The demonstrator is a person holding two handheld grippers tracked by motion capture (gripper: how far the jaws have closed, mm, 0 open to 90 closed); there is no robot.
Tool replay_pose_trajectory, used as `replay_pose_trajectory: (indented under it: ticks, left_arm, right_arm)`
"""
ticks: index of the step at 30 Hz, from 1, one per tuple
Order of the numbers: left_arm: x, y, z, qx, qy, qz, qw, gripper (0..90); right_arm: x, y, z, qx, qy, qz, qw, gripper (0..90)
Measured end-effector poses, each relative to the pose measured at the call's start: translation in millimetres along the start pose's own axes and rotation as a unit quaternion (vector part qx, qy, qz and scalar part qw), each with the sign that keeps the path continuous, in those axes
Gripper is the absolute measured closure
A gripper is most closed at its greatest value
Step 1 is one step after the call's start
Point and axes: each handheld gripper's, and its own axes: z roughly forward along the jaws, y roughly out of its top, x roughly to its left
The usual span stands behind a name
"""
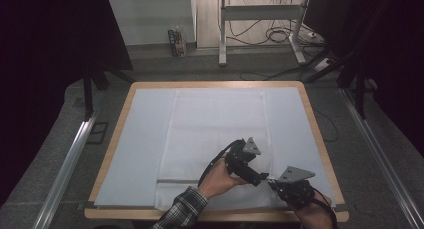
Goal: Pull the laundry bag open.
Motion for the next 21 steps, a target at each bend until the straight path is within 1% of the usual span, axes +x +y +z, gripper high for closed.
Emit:
replay_pose_trajectory:
  ticks: [1,2,5,7,10,13,14,17,18,19,20,21]
  left_arm:
    - [0.2,1.4,1.7,0.007,-0.003,0.009,0.9999,4.8]
    - [-1.5,2.3,4.5,0.004,-0.004,0.005,1.0000,4.9]
    - [-4.5,4.0,10.5,0.010,0.001,0.014,0.9999,5.4]
    - [-5.9,4.3,13.8,0.011,0.000,0.016,0.9998,5.4]
    - [-6.7,3.5,14.8,0.008,0.015,0.020,0.9996,5.7]
    - [-4.1,3.0,12.2,0.005,0.030,0.016,0.9994,6.0]
    - [-2.4,2.8,10.7,0.005,0.037,0.019,0.9991,6.9]
    - [1.2,2.7,6.6,0.002,0.041,0.012,0.9991,6.9]
    - [2.5,2.2,4.5,0.007,0.043,0.018,0.9989,6.9]
    - [2.7,1.3,3.4,0.006,0.040,0.016,0.9991,6.8]
    - [3.2,0.1,1.8,0.007,0.036,0.018,0.9992,6.9]
    - [3.4,-0.9,-0.2,0.012,0.033,0.023,0.9991,7.4]
  right_arm:
    - [-0.1,0.0,-0.1,0.000,0.000,0.000,1.0000,84.8]
    - [0.1,0.0,-0.1,0.000,0.000,0.001,1.0000,84.8]
    - [0.5,0.7,-0.2,-0.001,-0.001,-0.001,1.0000,84.8]
    - [1.0,0.9,-0.1,-0.002,-0.002,0.000,1.0000,84.7]
    - [0.8,0.7,-0.1,-0.001,-0.003,0.000,1.0000,84.8]
    - [1.3,1.0,-0.2,-0.001,-0.003,0.000,1.0000,84.8]
    - [1.3,1.1,0.0,0.000,-0.003,-0.001,1.0000,84.9]
    - [1.9,1.3,0.4,0.002,-0.006,-0.002,1.0000,84.8]
    - [1.7,1.3,0.2,0.002,-0.007,0.000,1.0000,84.9]
    - [1.1,1.1,-0.1,0.001,-0.007,0.000,1.0000,84.9]
    - [0.7,1.1,-0.5,-0.002,-0.004,0.004,1.0000,84.9]
    - [0.6,1.2,-0.5,-0.002,-0.005,0.002,1.0000,84.9]
